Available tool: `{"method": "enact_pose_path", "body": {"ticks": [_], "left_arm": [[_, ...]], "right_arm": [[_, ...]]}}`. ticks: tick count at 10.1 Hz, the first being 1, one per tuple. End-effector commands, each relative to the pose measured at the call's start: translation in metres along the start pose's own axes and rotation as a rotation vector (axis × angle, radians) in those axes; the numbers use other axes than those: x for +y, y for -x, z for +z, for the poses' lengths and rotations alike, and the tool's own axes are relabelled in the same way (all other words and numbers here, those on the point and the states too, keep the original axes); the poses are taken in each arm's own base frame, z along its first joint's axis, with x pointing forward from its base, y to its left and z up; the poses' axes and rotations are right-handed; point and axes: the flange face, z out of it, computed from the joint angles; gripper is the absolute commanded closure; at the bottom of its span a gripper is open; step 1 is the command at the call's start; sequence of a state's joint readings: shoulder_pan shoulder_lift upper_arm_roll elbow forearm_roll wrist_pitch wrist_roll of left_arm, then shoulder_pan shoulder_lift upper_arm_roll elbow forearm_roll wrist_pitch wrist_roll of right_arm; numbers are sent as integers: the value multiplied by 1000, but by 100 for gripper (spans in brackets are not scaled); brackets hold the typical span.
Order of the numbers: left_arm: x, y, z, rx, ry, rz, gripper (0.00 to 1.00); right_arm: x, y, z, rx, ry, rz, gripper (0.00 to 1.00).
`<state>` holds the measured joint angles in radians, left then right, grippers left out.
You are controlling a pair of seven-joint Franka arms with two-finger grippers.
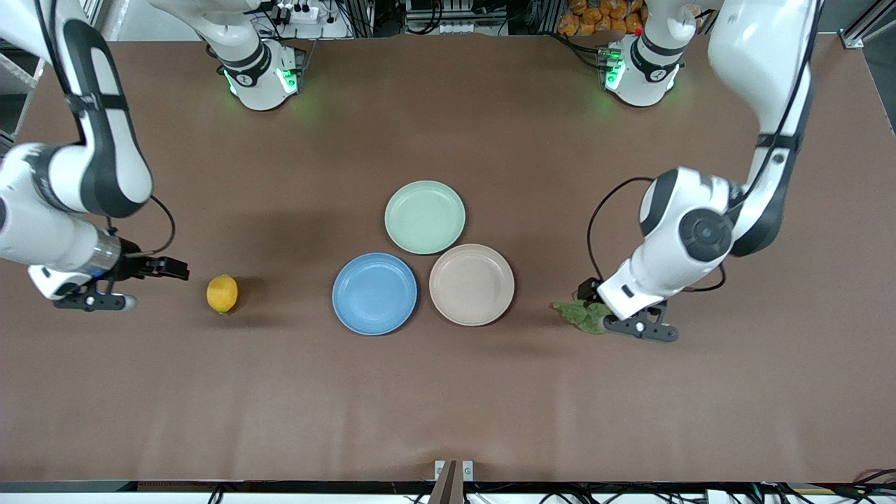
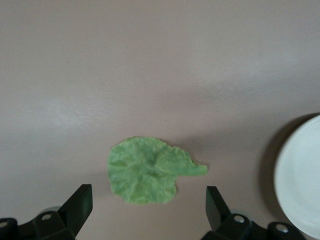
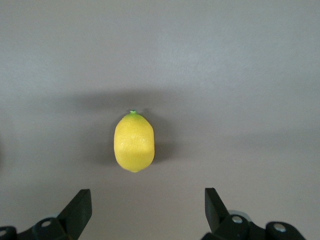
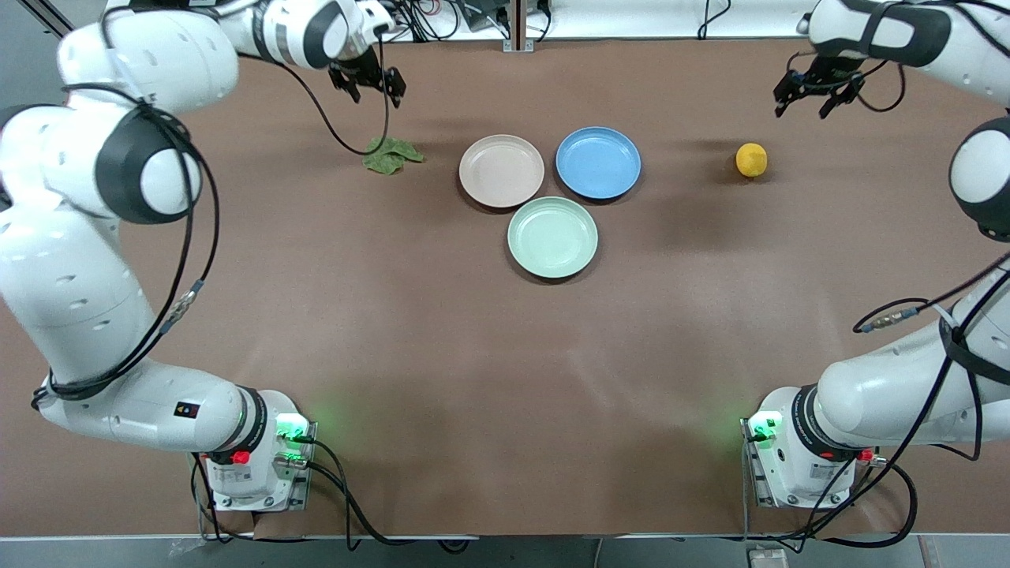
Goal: Place lemon and lettuce in plates
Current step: 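Reach the right gripper to the lemon while the left gripper reaches the lettuce, then grasp the lemon with the right gripper while the left gripper grasps the lettuce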
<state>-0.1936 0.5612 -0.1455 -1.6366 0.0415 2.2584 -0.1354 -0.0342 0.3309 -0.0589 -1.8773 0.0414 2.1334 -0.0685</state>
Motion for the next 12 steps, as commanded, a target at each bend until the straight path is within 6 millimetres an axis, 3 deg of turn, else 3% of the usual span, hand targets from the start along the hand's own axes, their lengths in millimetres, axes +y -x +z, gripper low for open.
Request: {"method": "enact_pose_path", "body": {"ticks": [1, 3, 4, 5, 8, 10, 12], "left_arm": [[0, 5, 49, -39, 3, 23, 0], [-2, 21, 79, -70, 3, 10, 0], [-3, 26, 85, -79, 0, 10, 0], [-1, 27, 90, -78, 0, 14, 0], [1, 27, 117, -52, 10, 13, 0], [1, 26, 119, -51, 6, 17, 5], [2, 26, 118, -46, -18, 49, 53]], "right_arm": [[-2, -1, 54, 41, 6, -14, 0], [-12, -4, 81, 28, 7, -30, 0], [-30, -5, 94, 32, 9, -58, 0], [-33, -6, 109, 23, 7, -60, 0], [-40, -7, 122, 27, -3, -64, 0], [-39, -6, 133, 20, -1, -72, 0], [-37, -8, 134, 28, -1, -67, 53]]}}
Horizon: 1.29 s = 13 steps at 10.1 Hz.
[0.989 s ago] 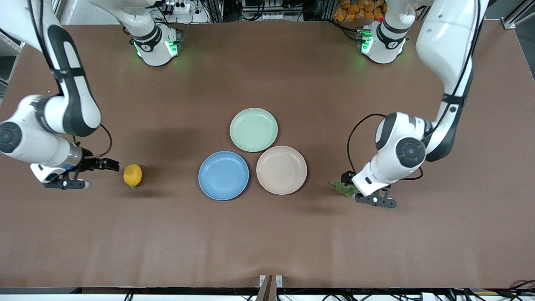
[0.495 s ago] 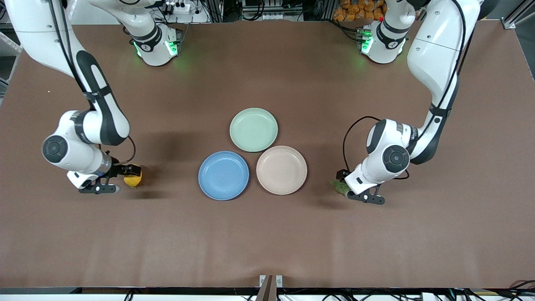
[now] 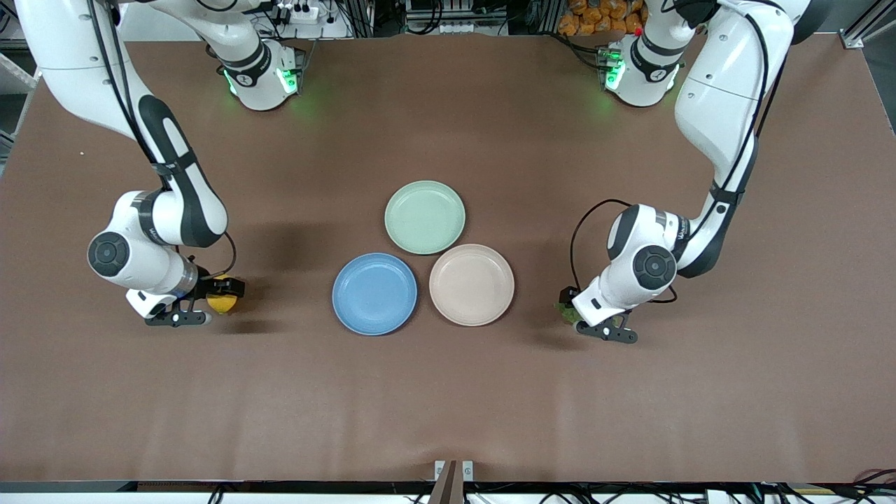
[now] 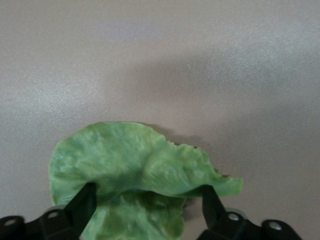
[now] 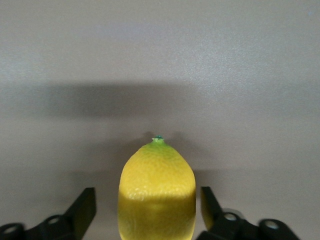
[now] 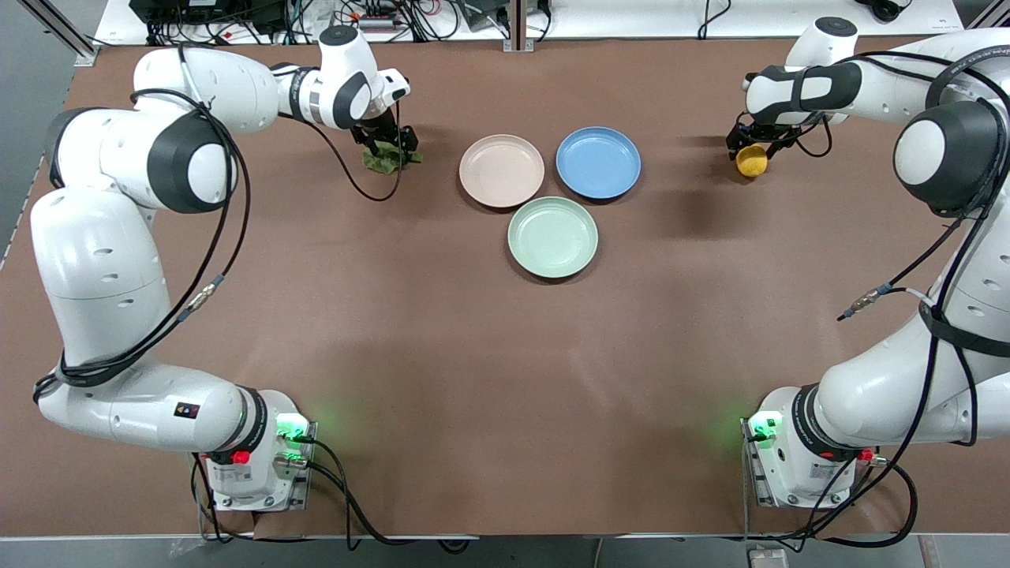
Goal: Place lemon and lettuce in plates
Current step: 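Carry the lemon over the blue plate while the left gripper carries lettuce to beige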
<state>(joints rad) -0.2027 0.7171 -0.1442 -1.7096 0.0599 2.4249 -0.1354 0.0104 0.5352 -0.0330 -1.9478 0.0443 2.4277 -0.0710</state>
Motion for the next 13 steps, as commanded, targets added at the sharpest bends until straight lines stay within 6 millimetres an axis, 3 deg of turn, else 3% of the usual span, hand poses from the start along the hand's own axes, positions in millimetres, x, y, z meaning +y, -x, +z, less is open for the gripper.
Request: {"method": "enact_pose_path", "body": {"ticks": [1, 2, 3, 4, 5, 7, 10, 11, 13], "left_arm": [[2, -2, -3, 16, -23, 34, 88], [2, -2, -4, 18, -23, 32, 100], [1, -2, -3, 15, -26, 25, 100], [0, -2, -8, 18, -30, 19, 100], [3, -5, -23, 36, -33, -1, 100], [42, -3, -57, 35, -42, -22, 100], [118, -5, -113, 63, -33, -91, 100], [149, -1, -115, 69, -17, -140, 100], [202, 8, -91, 56, -9, -230, 100]], "right_arm": [[-3, -3, -1, 13, -10, -10, 76], [-5, -3, -4, 11, -11, -13, 91], [-7, -3, -12, 5, -14, -13, 100], [-13, -10, -32, 2, -21, -9, 100], [-43, -24, -61, -22, -44, 12, 100], [-113, -45, -97, -26, -79, 155, 100], [-207, -45, -101, -12, -92, 261, 100], [-240, -40, -94, -16, -90, 284, 100], [-291, -36, -69, -34, -86, 299, 100]]}}
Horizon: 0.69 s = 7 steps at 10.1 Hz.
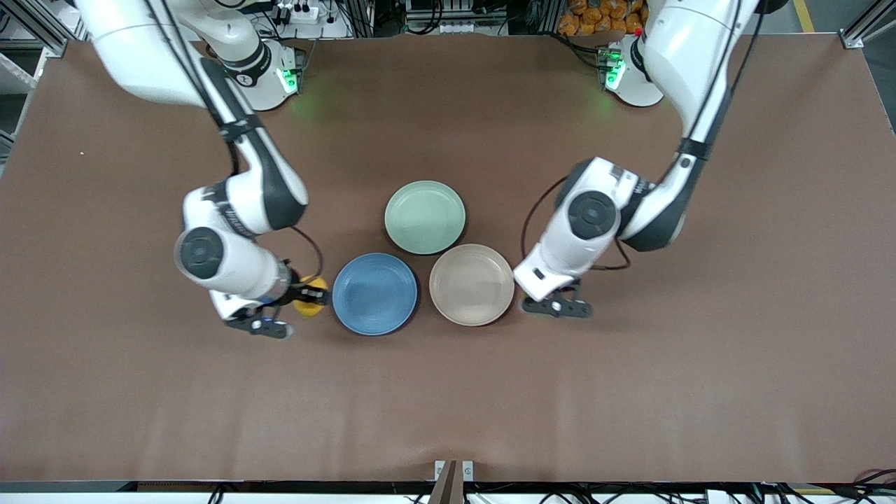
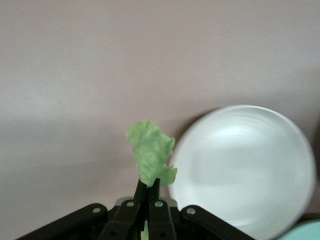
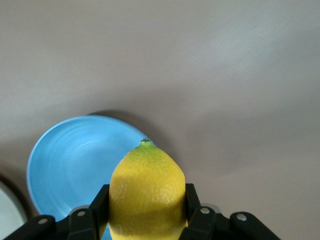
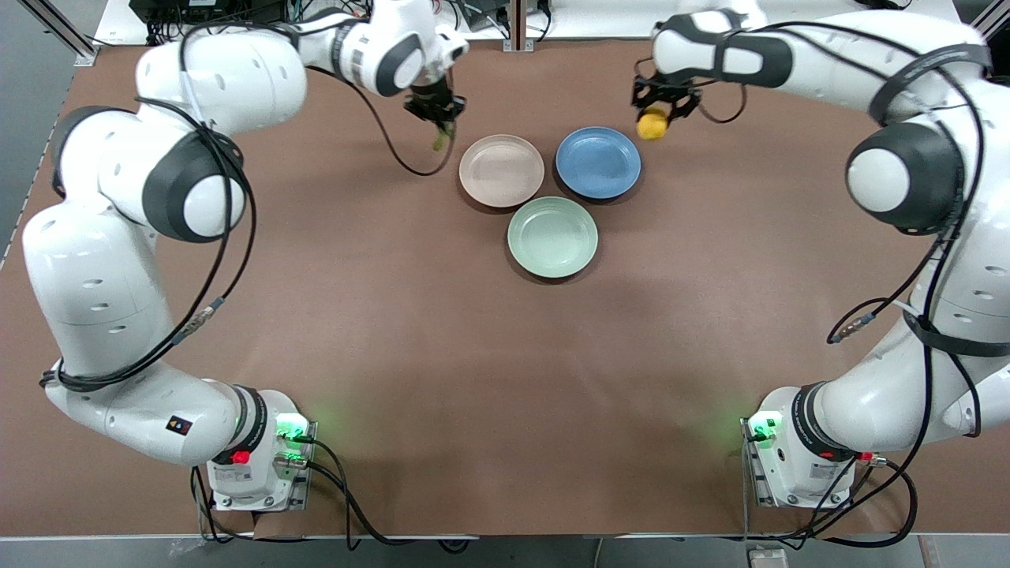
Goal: Place lemon and lettuce in plates
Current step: 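Carry the lemon over the blue plate while the left gripper carries lettuce to beige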
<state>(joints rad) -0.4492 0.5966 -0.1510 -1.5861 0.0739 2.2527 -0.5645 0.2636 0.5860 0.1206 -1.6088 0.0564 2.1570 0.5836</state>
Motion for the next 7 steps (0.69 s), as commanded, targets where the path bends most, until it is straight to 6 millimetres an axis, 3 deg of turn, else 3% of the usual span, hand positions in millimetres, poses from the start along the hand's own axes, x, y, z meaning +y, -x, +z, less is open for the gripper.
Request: {"method": "enact_pose_path", "body": {"ticks": [1, 3, 4, 5, 6, 7], "left_arm": [[44, 13, 32, -10, -16, -89, 100], [47, 18, 52, -23, -27, -98, 100], [46, 18, 58, -29, -32, -100, 72], [46, 18, 59, -30, -33, -94, 41], [44, 15, 53, -19, -32, -92, 0], [43, 11, 40, 1, -29, -91, 0]], "right_arm": [[-40, 3, 36, -21, 4, 29, 100], [-55, 18, 62, -50, 26, 56, 100], [-62, 24, 73, -52, 28, 82, 100], [-63, 24, 74, -46, 21, 79, 88], [-61, 23, 81, -51, 27, 74, 57], [-62, 22, 81, -43, 23, 71, 28]]}}
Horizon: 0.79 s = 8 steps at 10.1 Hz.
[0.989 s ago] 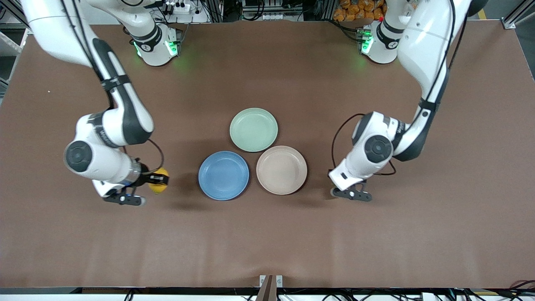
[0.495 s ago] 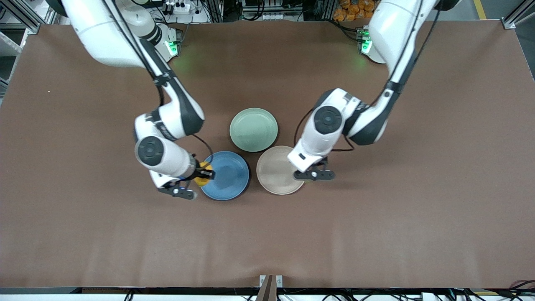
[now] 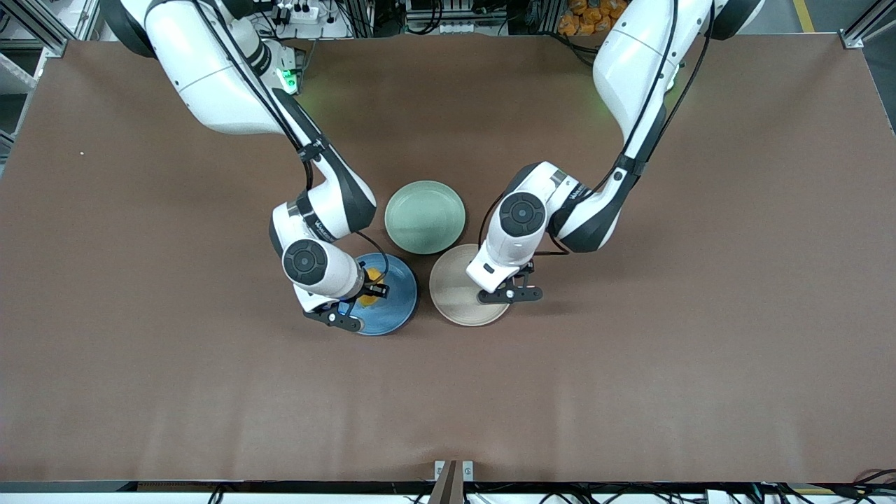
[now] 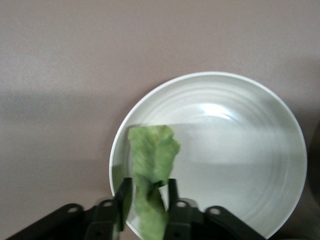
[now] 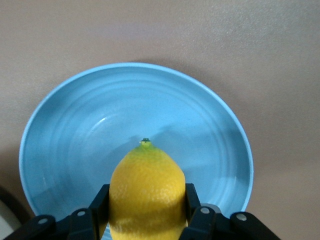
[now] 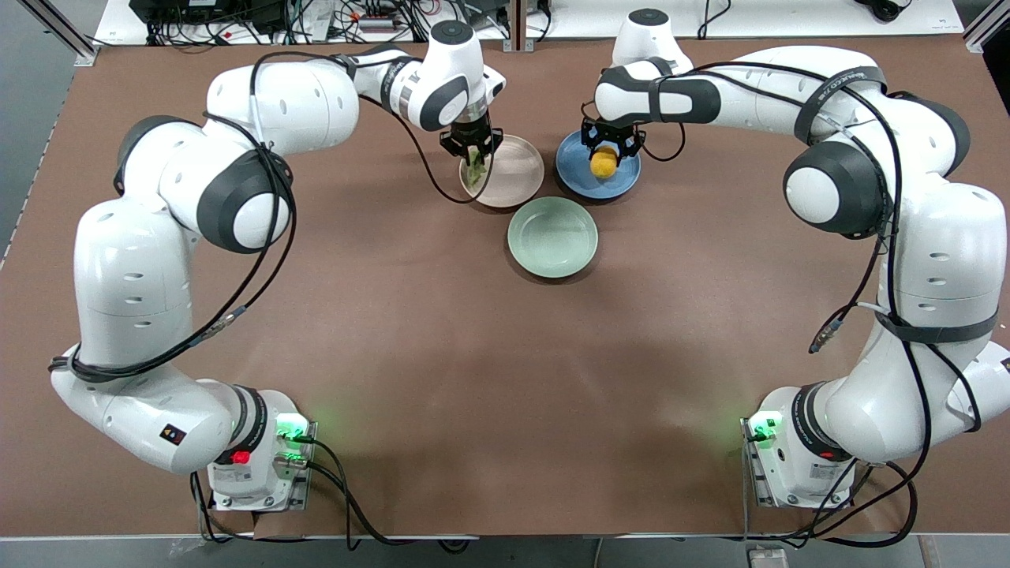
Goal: Place lemon and lettuce in plates
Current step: 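Open the right gripper on the lemon while the left gripper releases the lettuce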
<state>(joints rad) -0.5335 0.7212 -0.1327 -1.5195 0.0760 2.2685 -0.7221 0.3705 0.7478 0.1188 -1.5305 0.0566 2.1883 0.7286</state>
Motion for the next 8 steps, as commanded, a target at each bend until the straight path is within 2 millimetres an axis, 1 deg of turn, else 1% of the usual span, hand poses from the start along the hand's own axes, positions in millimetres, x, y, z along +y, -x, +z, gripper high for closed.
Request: {"method": "enact_pose_path", "body": {"ticks": [1, 2, 3, 4, 5, 6, 7, 8], "left_arm": [[-3, -13, -44, 69, 5, -3, 0], [-15, -24, -75, 105, 15, -21, 0], [-25, -28, -100, 114, 7, -35, 0], [-37, -31, -125, 120, -20, -45, 0], [-50, -31, -151, 136, -65, -30, 0], [-67, -33, -177, 139, -97, -20, 0], [-84, -35, -201, 139, -112, -9, 0], [-97, -34, -223, 137, -120, -8, 0]], "right_arm": [[-4, -8, -7, 23, -17, 8, 0], [-3, -16, -27, 45, -36, 0, 0], [-3, -26, -56, 66, -65, 12, 0], [11, -36, -87, 71, -62, 26, 0], [39, -47, -132, 81, -65, 49, 0], [63, -47, -162, 51, -27, 27, 0], [99, -50, -198, 35, -3, -2, 0], [149, -63, -235, 24, -17, -40, 0]]}}
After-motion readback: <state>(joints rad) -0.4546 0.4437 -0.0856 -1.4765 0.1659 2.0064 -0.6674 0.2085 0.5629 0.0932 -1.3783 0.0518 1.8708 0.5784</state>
